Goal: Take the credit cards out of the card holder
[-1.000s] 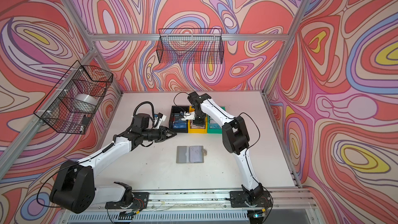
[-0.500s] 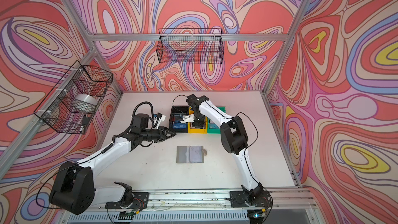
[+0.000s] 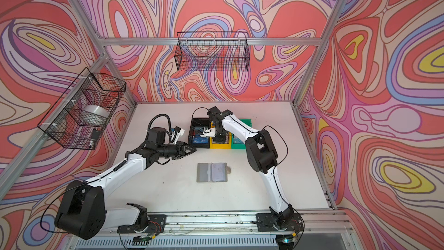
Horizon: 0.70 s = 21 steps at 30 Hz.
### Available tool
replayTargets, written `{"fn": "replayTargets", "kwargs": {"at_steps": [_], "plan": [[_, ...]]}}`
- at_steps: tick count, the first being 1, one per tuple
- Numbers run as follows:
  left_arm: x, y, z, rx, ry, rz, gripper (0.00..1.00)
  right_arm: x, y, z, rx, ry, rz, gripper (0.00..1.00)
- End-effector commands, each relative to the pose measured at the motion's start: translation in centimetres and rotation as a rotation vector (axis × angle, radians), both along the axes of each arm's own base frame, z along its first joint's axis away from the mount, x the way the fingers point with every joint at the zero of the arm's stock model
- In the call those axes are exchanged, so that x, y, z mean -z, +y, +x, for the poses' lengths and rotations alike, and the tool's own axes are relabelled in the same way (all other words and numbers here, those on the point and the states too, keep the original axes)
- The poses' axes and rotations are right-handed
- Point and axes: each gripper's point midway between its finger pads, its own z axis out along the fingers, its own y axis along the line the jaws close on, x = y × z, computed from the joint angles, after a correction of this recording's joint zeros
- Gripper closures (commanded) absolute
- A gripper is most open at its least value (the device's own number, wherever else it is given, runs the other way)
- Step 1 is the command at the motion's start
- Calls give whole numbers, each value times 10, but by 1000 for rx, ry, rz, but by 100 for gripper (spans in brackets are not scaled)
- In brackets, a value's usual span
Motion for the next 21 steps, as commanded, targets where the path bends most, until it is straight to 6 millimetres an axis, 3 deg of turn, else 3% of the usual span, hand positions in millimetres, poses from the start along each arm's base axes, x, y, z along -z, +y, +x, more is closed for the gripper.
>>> {"fn": "replayTargets", "kwargs": {"at_steps": [1,9,12,14,18,21], "plan": [[-4,1,0,-3,-18,-9,70,-15,6,4,13,-46,36,85],[-4,1,0,-4,-17,-11,70,-30,0,9,55,-93,45,71],[-5,1,0,-3,-18,-12,70,-40,-3,13,95,-102,67,55],[-5,2,-1,-6,-18,-11,70,-48,-8,17,117,-122,72,51],[-4,2,-1,-4,-16,-10,70,-72,-17,29,168,-197,103,48],[-1,1,-4,11,-11,-6,70,-103,-20,32,228,-244,171,48]]}}
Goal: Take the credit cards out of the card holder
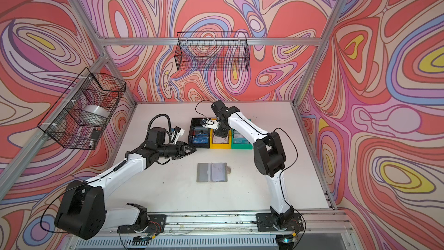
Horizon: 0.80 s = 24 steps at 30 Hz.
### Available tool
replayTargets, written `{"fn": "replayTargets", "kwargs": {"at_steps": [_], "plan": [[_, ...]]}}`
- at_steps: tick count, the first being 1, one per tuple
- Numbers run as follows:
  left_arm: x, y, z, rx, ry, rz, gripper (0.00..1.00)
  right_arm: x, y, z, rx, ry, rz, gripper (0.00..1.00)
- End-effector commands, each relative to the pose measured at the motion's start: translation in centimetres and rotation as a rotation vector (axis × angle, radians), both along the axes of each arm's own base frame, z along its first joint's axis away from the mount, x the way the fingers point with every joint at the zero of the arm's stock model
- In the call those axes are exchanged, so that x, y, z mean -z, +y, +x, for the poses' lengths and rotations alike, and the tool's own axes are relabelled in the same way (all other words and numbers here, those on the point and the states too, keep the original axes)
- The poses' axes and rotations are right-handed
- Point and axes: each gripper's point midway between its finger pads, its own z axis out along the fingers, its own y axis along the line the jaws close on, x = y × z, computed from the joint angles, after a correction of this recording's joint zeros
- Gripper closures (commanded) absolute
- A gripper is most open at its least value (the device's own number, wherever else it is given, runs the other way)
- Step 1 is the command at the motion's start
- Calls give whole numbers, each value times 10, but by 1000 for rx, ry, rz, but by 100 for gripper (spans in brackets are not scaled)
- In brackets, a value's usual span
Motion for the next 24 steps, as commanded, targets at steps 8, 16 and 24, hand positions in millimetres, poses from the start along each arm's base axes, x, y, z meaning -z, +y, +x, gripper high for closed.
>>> {"fn": "replayTargets", "kwargs": {"at_steps": [8,16,24], "plan": [[35,-16,-35,90,98,43,67,-104,13,-63,252,113,497,52],[75,-42,-53,92,187,-1,65,-36,9,-150,515,479,747,61],[94,-54,-53,105,228,15,67,19,-4,-185,674,569,769,63]]}}
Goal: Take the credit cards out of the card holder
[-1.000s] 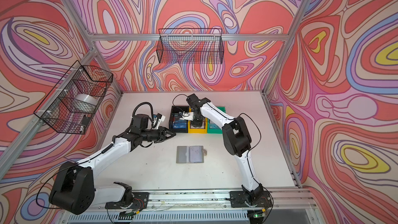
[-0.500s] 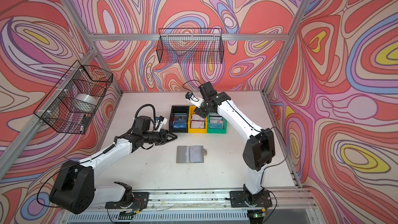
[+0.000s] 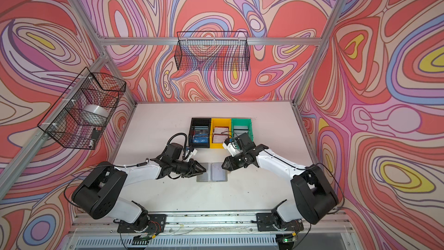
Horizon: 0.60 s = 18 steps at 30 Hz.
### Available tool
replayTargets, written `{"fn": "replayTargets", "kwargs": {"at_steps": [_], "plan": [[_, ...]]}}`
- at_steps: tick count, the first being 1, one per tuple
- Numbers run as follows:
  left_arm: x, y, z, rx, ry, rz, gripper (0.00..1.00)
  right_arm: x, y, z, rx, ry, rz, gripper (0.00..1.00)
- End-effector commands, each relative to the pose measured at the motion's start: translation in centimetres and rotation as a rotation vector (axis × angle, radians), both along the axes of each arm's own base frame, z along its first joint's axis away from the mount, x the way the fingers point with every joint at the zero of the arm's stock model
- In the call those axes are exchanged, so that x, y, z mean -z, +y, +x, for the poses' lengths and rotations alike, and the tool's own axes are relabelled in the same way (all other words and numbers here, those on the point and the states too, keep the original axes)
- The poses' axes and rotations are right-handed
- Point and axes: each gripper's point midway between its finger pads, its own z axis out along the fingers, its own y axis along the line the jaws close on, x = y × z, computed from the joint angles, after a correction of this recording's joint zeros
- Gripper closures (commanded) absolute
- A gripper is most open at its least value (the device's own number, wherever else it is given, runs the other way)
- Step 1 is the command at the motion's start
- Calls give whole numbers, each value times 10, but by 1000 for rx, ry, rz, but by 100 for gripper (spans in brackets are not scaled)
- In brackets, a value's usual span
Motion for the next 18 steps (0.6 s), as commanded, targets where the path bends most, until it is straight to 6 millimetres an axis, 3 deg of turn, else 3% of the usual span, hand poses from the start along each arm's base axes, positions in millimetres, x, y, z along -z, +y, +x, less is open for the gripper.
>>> {"fn": "replayTargets", "kwargs": {"at_steps": [1,12,18], "plan": [[-4,-8,12,-11,-31,-18,67,-14,14,12,56,-35,91,63],[24,1,12,-55,16,55,70,28,27,18,64,58,86,66],[31,-1,12,-52,36,50,72,37,29,20,67,76,85,67]]}}
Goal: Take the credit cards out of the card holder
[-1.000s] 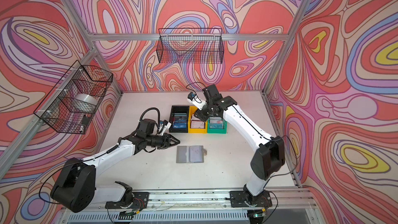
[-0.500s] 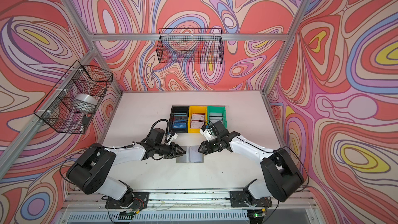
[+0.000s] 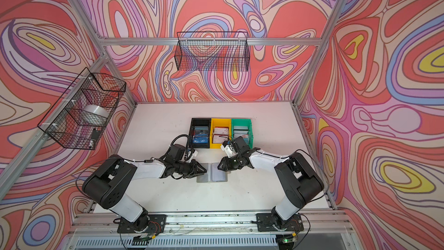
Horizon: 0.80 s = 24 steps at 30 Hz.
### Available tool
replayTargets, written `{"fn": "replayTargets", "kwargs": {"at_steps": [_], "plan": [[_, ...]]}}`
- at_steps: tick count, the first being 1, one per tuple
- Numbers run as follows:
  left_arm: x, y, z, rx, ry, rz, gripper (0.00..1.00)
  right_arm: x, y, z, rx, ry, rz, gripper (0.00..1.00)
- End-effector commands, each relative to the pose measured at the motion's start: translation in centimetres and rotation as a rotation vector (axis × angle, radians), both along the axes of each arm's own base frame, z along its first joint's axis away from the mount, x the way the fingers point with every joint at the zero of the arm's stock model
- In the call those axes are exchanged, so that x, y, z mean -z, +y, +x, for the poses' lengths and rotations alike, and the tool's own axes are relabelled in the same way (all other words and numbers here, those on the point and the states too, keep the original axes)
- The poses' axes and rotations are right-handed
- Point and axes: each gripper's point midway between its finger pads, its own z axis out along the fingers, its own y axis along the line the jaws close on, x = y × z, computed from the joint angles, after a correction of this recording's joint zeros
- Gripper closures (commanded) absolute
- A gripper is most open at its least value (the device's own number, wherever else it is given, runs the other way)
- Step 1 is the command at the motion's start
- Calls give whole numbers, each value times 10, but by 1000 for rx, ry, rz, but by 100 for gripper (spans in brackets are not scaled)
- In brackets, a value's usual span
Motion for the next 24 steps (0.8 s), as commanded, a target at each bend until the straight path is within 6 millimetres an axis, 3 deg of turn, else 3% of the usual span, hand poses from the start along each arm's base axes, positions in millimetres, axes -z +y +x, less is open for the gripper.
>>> {"fn": "replayTargets", "kwargs": {"at_steps": [1,9,19,24], "plan": [[4,-1,3,-12,5,-1,72,0,6,3,-2,-5,22,66],[3,-3,3,-7,1,-11,72,19,2,3,11,28,-29,68],[4,-2,1,1,2,-4,72,19,-9,9,50,7,-99,68],[2,-3,3,5,-2,-8,72,26,-1,4,23,38,-83,68]]}}
